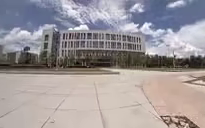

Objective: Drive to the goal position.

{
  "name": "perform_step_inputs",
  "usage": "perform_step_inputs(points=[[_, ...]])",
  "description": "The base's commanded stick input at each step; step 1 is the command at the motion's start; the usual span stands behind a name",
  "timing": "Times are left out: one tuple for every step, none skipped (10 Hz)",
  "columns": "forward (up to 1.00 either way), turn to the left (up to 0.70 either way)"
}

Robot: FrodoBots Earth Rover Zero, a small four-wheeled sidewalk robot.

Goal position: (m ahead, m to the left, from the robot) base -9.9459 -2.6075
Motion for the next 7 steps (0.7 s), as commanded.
perform_step_inputs(points=[[0.70,0.09],[0.70,0.06],[0.70,-0.35],[0.70,-0.10],[0.70,-0.05],[0.70,-0.09],[0.70,-0.30]])
